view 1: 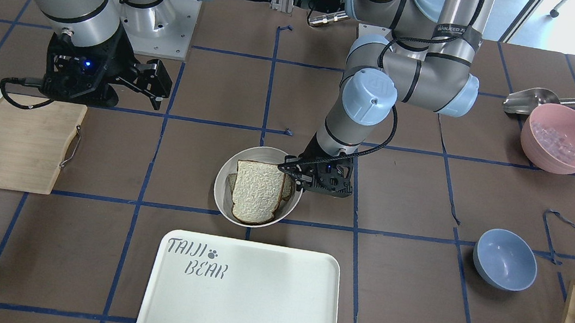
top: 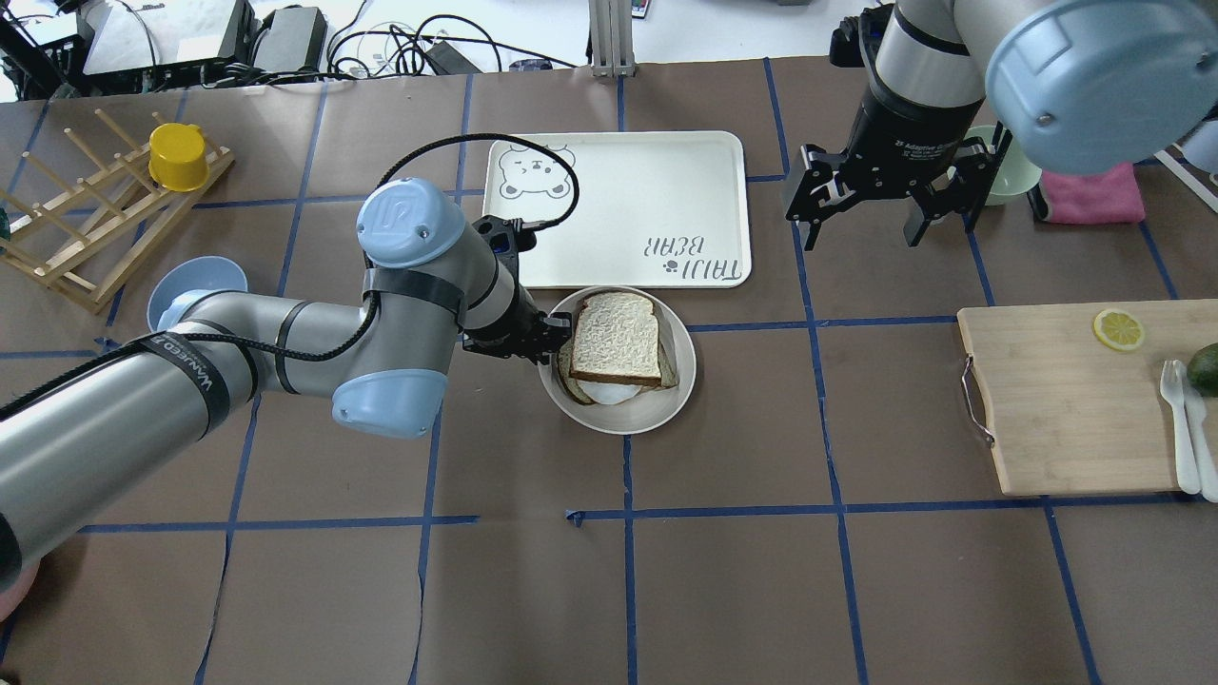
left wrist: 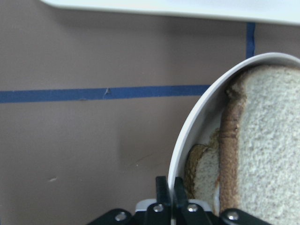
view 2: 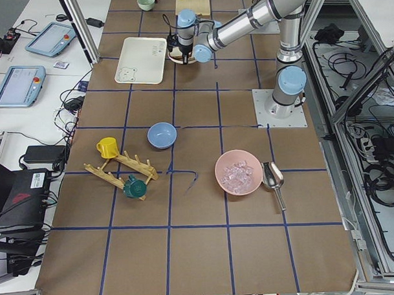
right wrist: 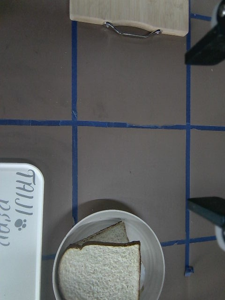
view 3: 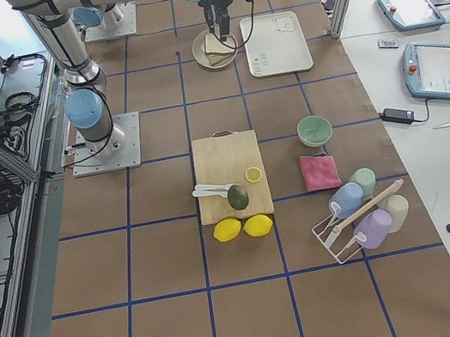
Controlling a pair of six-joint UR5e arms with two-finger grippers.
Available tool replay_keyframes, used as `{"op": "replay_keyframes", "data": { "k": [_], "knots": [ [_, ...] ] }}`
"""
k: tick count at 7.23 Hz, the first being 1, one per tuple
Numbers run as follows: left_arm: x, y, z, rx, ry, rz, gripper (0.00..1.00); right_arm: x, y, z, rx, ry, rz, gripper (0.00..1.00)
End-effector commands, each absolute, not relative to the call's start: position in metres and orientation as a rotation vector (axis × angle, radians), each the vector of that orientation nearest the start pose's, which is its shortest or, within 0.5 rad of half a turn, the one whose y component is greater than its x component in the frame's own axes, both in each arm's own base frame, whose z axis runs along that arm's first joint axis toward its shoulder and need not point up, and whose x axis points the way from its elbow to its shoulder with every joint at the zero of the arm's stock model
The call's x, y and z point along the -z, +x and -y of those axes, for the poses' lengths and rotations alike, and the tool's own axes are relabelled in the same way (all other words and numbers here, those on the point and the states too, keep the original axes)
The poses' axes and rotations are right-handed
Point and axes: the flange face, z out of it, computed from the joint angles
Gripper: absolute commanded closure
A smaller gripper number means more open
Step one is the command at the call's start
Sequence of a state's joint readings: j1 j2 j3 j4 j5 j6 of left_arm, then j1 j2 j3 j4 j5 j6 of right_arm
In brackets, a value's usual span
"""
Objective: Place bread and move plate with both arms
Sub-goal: 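Slide the plate with the left gripper onto the white bear tray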
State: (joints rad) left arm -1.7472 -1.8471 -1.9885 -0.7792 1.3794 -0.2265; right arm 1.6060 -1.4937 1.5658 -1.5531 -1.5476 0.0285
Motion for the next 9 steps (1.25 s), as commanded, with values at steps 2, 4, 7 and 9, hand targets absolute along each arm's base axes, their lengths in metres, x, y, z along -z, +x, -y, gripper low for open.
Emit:
{"op": "replay_keyframes", "data": {
  "k": [2, 4, 7, 9],
  "knots": [
    [-0.275, -0.221, 0.551, 0.122, -0.231, -3.417, 1.0, -0.452, 0.153, 0.509, -0.13, -0.003, -3.115, 0.0],
    [-0.274, -0.205, 0.606, 0.178, -0.246, -3.432, 1.0, -0.452, 0.155, 0.509, -0.126, -0.003, -3.107, 0.0],
    [-0.249, -0.211, 0.692, 0.24, -0.241, -3.435, 1.0, -0.455, 0.154, 0.506, -0.126, -0.003, -3.116, 0.0],
    [-0.223, -0.212, 0.714, 0.23, -0.243, -3.435, 1.0, -0.453, 0.154, 0.508, -0.116, -0.003, -3.117, 0.0]
  ]
}}
